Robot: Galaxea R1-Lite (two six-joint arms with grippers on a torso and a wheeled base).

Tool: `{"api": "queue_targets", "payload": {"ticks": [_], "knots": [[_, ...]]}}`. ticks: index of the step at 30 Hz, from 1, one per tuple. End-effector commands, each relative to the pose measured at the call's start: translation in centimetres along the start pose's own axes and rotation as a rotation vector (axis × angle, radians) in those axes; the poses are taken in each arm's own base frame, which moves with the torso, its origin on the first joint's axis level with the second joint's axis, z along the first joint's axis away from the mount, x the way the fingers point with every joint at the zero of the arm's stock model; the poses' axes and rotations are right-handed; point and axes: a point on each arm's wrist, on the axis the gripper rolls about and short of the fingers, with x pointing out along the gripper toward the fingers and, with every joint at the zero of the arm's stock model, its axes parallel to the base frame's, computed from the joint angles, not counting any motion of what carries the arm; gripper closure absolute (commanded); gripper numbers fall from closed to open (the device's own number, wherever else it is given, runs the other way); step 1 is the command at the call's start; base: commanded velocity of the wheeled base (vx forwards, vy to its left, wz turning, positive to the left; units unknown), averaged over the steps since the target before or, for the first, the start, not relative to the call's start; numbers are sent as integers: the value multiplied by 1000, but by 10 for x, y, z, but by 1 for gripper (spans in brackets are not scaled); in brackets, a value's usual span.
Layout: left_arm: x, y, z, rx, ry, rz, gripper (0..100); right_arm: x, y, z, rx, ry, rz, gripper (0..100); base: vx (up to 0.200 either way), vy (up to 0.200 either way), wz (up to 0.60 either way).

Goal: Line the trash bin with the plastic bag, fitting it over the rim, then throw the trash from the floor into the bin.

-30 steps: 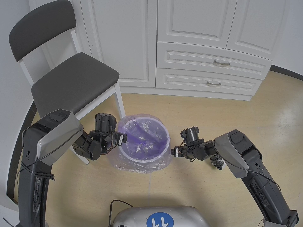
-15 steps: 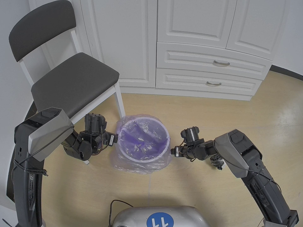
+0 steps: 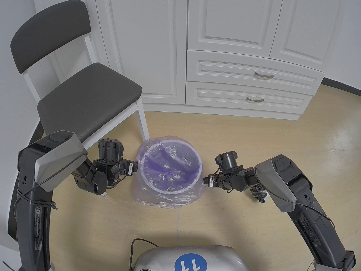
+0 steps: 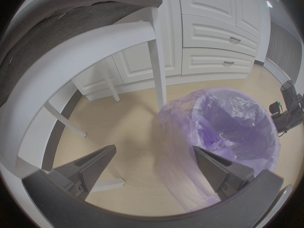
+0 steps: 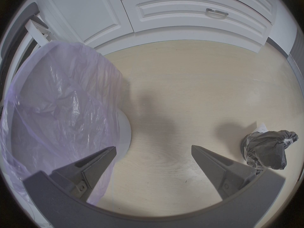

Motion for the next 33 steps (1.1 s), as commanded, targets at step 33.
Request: {"api": "queue_targets", "payload": {"ticks": [33], "knots": [[79,-1,-50,-157,82,-14,0,1,-2,0,3,-1,-3,0,0,0,0]]}}
